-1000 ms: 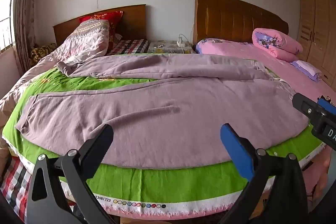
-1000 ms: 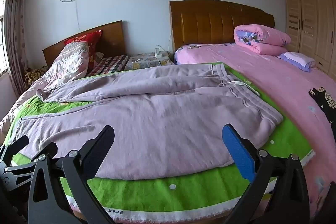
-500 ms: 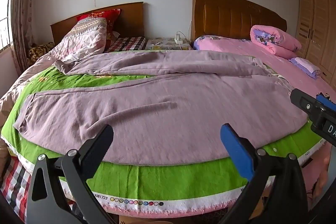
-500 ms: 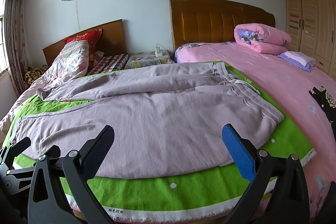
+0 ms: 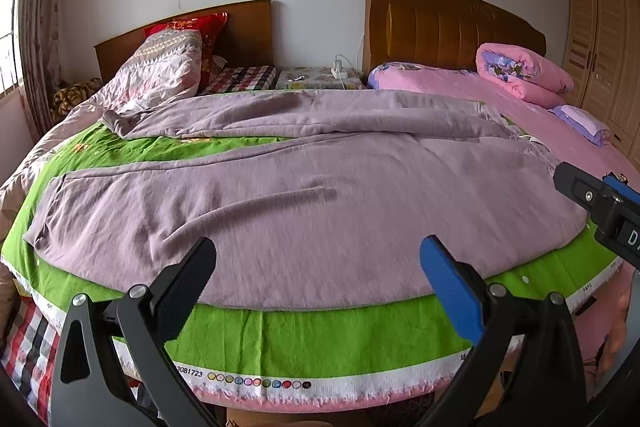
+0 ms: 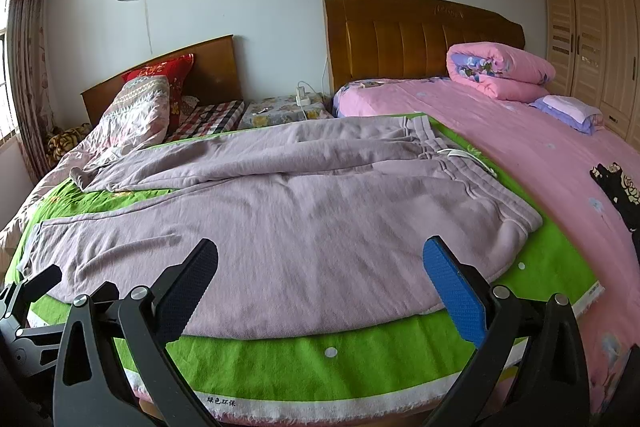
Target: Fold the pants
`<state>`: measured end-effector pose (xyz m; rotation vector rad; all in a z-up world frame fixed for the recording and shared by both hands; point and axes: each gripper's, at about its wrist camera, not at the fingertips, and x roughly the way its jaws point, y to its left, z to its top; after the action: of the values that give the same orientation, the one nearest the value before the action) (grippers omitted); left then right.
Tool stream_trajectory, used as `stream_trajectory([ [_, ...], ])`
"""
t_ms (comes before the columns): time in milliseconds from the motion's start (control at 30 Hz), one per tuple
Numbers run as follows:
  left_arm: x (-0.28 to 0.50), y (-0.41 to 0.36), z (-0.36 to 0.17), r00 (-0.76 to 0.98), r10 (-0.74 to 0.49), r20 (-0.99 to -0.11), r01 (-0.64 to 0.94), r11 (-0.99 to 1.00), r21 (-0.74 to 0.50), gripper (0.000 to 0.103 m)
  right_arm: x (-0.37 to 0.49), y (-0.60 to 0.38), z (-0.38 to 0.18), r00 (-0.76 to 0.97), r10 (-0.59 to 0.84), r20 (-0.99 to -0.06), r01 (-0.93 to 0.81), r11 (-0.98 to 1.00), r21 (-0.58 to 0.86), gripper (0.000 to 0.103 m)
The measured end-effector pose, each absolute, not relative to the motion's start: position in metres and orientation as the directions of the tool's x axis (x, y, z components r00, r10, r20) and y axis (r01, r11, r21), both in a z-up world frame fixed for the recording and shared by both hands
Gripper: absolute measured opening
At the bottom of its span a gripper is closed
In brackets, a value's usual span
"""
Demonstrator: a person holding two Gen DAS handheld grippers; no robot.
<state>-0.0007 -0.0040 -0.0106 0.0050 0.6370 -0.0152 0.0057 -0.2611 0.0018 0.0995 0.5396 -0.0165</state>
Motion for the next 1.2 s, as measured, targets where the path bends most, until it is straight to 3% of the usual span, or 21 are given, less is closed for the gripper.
stream_trajectory([
  [1200,0.0002,-0.0072,-0.0144,0.796,-0.015,-0.604,0.02,1.0,0.001,0.102,0.0085,-0.262,0.0008,0.854,0.013,-0.52,0.042,0.995,0.095,0.099],
])
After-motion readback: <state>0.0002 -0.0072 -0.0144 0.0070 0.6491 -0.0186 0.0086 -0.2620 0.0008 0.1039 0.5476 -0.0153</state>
